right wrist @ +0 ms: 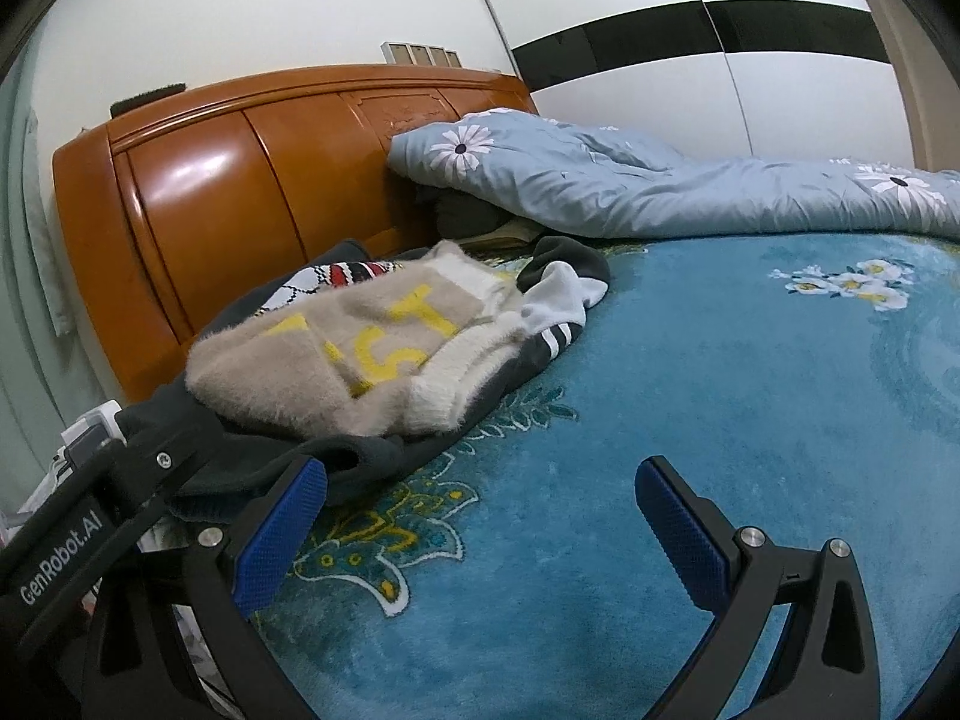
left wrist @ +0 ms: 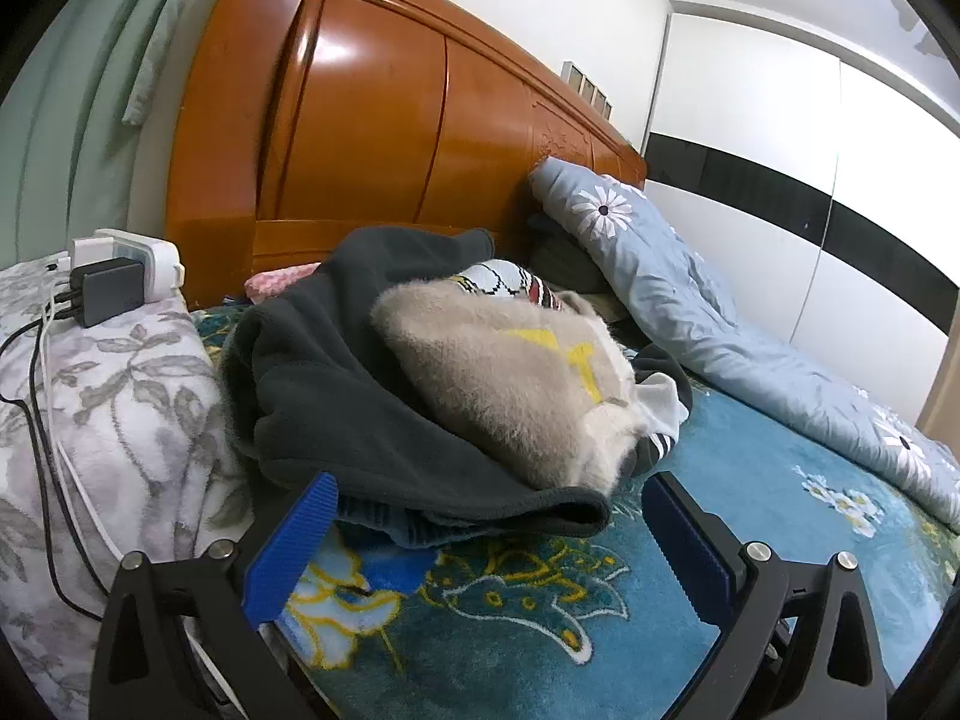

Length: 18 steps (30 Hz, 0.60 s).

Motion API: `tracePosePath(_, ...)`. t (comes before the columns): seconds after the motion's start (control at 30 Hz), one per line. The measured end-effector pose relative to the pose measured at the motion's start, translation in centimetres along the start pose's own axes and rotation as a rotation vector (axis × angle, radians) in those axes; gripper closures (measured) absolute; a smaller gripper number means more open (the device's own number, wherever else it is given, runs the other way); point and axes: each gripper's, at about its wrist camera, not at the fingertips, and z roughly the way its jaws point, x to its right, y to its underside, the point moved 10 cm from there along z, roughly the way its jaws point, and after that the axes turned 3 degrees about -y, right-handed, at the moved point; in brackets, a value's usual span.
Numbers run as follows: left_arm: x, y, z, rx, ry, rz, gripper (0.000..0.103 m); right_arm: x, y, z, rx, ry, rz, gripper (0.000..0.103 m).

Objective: Fold clothes
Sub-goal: 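Move both grippers toward the beige fuzzy sweater on the clothes pile, then grasp the beige sweater with the right gripper and pull it off the pile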

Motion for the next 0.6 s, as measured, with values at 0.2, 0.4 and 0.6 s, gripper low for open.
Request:
tracePosePath(0.2, 0.3, -0.1, -0.1, -0.006, 0.035, -0.010, 0.000, 0.3, 0.2, 0.4, -0.016, -0.012, 0.020, 0.000)
tracePosePath(0.4, -0.2, -0.2, -0.1, -0.004, 0.052, -0.037, 0.000, 2.6, 1.3, 1.7, -0.080, 0.024, 0.109, 0.000)
tracePosePath(0.6, -1.3, -0.6, -0.3, -0.005, 0.091, -0.097, 0.000, 2.4, 0.9, 1.8, -0.099, 0.025, 0.060, 0.000)
